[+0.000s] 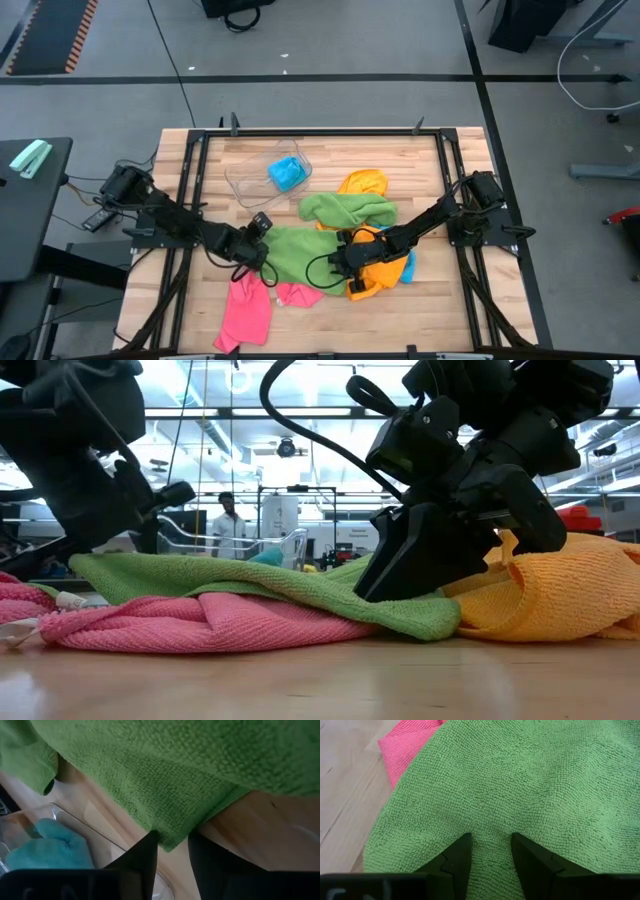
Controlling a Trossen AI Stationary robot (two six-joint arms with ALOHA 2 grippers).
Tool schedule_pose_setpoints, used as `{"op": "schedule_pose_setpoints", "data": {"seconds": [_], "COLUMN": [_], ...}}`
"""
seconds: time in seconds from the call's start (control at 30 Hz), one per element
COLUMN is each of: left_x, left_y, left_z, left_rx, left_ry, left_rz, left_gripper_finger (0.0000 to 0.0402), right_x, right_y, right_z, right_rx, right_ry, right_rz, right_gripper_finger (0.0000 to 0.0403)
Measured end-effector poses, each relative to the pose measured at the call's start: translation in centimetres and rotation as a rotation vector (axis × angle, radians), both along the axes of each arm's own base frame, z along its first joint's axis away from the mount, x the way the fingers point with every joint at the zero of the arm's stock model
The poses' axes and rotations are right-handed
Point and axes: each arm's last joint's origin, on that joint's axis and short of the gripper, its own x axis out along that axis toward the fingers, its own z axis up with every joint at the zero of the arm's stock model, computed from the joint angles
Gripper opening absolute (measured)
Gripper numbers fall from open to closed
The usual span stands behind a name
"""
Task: Fold microfiber towels
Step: Fold the left green microfiber towel
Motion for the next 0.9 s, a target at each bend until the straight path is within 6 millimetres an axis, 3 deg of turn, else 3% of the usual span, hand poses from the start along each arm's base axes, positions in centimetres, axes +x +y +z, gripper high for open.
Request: {"op": "schedule_pose_setpoints", "data": {"seconds": [0.53,0.67,0.9], "left_x": [0.6,0.8,0.9], "left_y": [-0.3,0.1,0.7], "left_z": [0.7,0.6,1.0], "left_rx": [-0.086,-0.177,-0.272], "left_ry": [-0.081,-0.090,-0.162], "left_rz": [0.088,0.162,0.314], "left_gripper_finger": [0.0037,0.0009,0.0006], "right_x": [0.0,0.0,0.0], "right_y": [0.0,0.0,0.0], "right_z": [0.0,0.0,0.0], "right_rx": [-0.002,-0.001,0.005], "right_ry": [-0.002,-0.002,-0.001], "right_rz": [0.003,0.001,-0.005], "right_gripper_finger": [0.0149,0.0149,0.0149]}}
